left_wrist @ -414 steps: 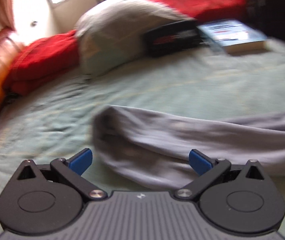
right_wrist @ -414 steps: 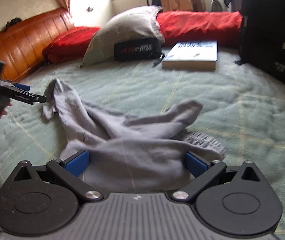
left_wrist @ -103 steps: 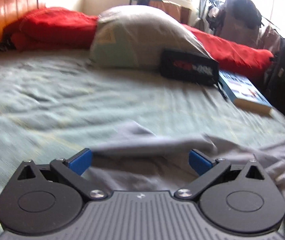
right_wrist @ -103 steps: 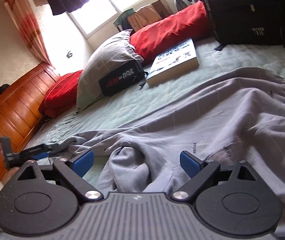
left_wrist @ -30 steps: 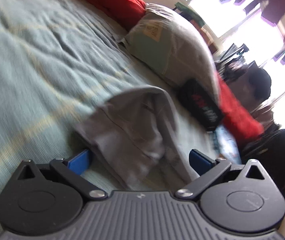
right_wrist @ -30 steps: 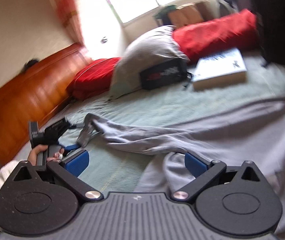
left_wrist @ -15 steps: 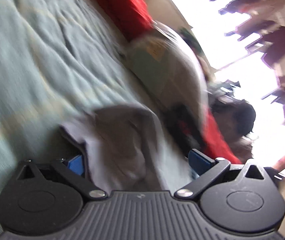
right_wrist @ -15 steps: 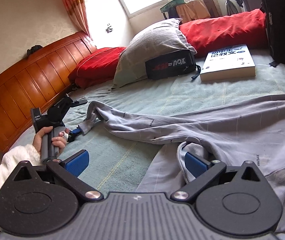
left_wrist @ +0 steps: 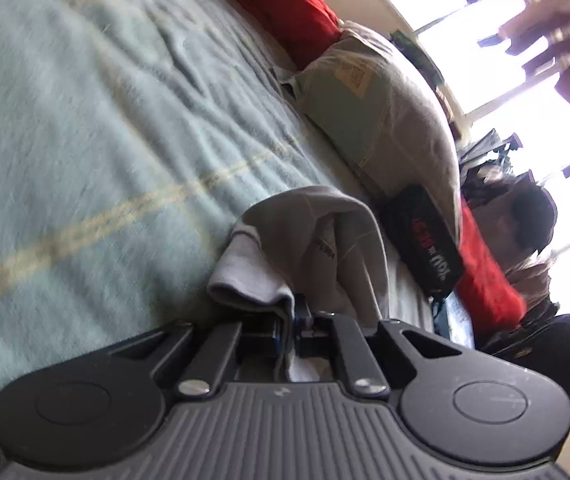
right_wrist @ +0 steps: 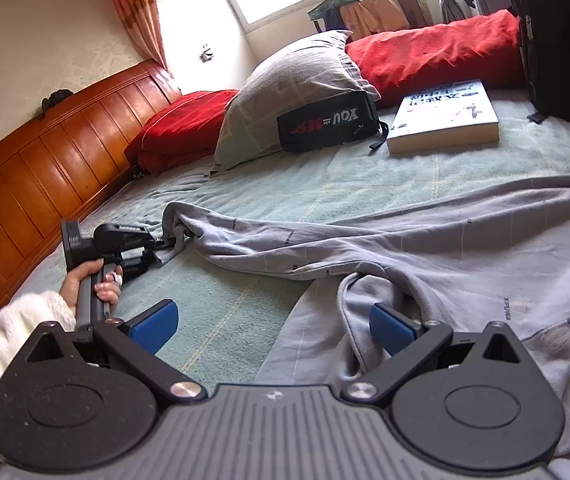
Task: Fold clothes
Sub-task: 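Close the left gripper on the grey sleeve end, then pull the sleeve across the bed with the left gripper and open it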
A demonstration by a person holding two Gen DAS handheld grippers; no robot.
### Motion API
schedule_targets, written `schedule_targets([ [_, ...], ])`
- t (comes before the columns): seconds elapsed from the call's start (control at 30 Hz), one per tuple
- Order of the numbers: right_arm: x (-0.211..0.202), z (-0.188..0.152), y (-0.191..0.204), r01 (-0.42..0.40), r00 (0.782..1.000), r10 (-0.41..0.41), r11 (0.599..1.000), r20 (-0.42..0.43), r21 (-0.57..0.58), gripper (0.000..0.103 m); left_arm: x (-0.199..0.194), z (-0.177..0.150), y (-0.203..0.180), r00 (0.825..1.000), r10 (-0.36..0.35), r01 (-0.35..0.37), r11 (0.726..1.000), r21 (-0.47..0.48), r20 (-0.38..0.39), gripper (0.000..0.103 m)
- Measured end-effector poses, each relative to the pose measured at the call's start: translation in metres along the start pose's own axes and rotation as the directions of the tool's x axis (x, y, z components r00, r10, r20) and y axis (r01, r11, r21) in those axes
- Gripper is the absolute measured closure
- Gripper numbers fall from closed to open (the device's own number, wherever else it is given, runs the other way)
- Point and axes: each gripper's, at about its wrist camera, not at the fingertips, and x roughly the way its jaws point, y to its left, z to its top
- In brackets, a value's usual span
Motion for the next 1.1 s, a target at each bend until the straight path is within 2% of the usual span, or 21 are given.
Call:
schedule_targets([
  [0.07, -0.003, 0.001, 0.001, 0.001, 1.000, -0.001, 1.000, 0.007, -0.013, 0.000, -0.008, 0.007, -0.014, 0.998, 0.050, -0.053, 0.992, 0.112, 0.025, 0.098],
  [0.13, -0.005, 0.003, 0.002, 0.001, 1.000, -0.001, 1.000, 0.016, -0.020, 0.000, -0.021, 0.020, -0.025, 0.995, 0.069, -0.081, 0.979, 0.188, 0.069, 0.098],
  [0.23, -0.005, 0.005, 0.001, -0.010, 1.000, 0.010, 1.000, 0.021, -0.015, 0.000, -0.043, 0.044, -0.037, 0.986, 0.091, -0.127, 0.955, 0.267, 0.143, 0.098],
  [0.37, 0.000, 0.005, 0.000, -0.014, 1.000, 0.014, 1.000, 0.012, -0.011, 0.000, -0.061, 0.070, -0.051, 0.969, 0.159, -0.217, 0.915, 0.340, 0.189, 0.098],
  [0.63, -0.004, 0.007, -0.004, 0.004, 1.000, -0.003, 1.000, 0.023, -0.009, 0.000, -0.044, 0.091, -0.073, 0.939, 0.253, -0.333, 0.844, 0.420, 0.234, 0.098],
  [0.8, -0.004, 0.007, -0.009, 0.035, 0.999, -0.035, 0.999, 0.026, 0.001, 0.000, -0.032, 0.111, -0.092, 0.926, 0.272, -0.364, 0.826, 0.430, 0.262, 0.098],
  [0.87, -0.005, 0.007, -0.011, 0.044, 0.999, -0.044, 0.999, 0.026, -0.001, 0.000, -0.020, 0.114, -0.098, 0.923, 0.292, -0.377, 0.813, 0.443, 0.249, 0.096],
  [0.9, -0.005, 0.007, -0.011, 0.048, 0.999, -0.048, 0.999, 0.026, 0.000, 0.000, -0.012, 0.114, -0.097, 0.918, 0.318, -0.393, 0.810, 0.436, 0.237, 0.089],
  [1.0, -0.005, 0.006, -0.013, 0.052, 0.998, -0.053, 0.999, 0.027, 0.009, 0.000, 0.002, 0.110, -0.090, 0.897, 0.379, -0.442, 0.783, 0.437, 0.229, 0.085],
  [1.1, -0.005, 0.006, -0.015, 0.050, 0.998, -0.051, 0.999, 0.027, 0.010, 0.000, 0.008, 0.107, -0.081, 0.867, 0.438, -0.498, 0.746, 0.442, 0.237, 0.081],
])
